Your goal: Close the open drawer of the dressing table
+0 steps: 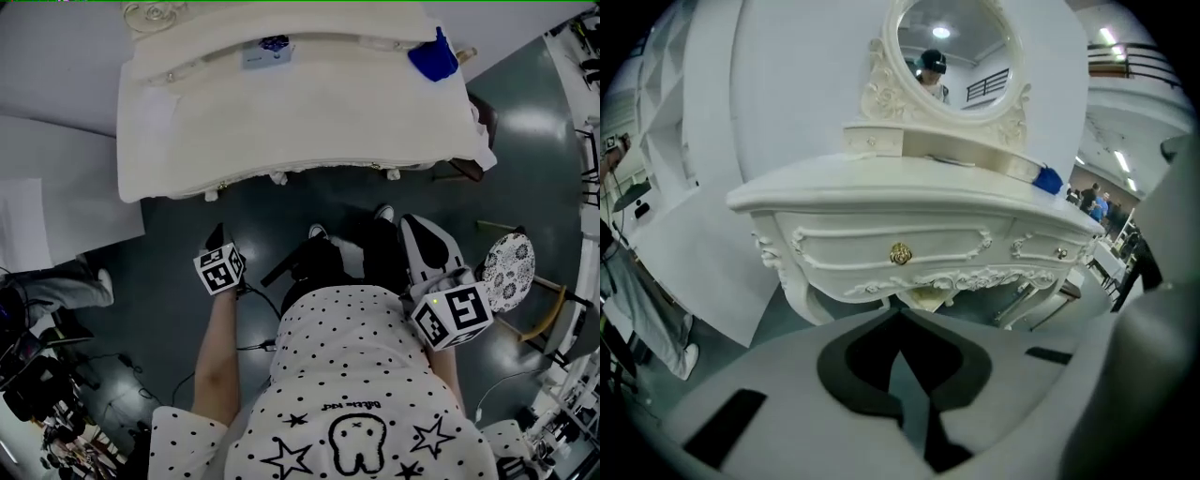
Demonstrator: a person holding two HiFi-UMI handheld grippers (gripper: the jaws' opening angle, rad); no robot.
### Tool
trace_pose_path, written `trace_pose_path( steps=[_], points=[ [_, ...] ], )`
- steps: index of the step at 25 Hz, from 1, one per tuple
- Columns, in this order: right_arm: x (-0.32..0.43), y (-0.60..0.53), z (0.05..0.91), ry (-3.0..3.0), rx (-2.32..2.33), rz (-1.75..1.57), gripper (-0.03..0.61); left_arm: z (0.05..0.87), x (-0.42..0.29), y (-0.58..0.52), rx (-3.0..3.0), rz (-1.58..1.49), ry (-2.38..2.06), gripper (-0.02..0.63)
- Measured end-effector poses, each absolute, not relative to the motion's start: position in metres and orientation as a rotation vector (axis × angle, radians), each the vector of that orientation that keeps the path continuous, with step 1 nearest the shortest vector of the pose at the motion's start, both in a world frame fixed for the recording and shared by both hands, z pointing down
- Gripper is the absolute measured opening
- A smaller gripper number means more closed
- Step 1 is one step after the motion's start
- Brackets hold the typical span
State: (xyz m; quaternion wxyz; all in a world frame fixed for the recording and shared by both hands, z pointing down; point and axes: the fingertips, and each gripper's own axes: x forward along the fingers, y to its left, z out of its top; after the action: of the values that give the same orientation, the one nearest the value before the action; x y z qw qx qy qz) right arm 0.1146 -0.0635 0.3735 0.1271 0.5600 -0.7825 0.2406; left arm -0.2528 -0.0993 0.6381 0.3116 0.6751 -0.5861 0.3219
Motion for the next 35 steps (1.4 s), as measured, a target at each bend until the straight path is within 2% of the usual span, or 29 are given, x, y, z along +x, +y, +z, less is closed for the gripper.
trace_pose_path(
  steps=[9,21,30,35],
  points=[
    [0.080,-0.067,0.373,-2.396,1.517,0.699,0.009,0.501,-0.236,-0.094,2.086,0.577,-1.682,0.012],
    [0.057,-0.078,0.361,-2.523,1.364,0.658,0.009,0.315,-0.175,-0.073,2.367,0.124,-1.828,0.012],
    [0.059,-0.074,0.347,-2.545,1.338,0.619,0.009,0.284,-0.130,-0.049,2.381,-0.035,-1.728,0.012],
    [0.056,-0.071,0.348,-2.531,1.334,0.607,0.009,0.295,-0.135,-0.043,2.342,-0.042,-1.710,0.012]
  ],
)
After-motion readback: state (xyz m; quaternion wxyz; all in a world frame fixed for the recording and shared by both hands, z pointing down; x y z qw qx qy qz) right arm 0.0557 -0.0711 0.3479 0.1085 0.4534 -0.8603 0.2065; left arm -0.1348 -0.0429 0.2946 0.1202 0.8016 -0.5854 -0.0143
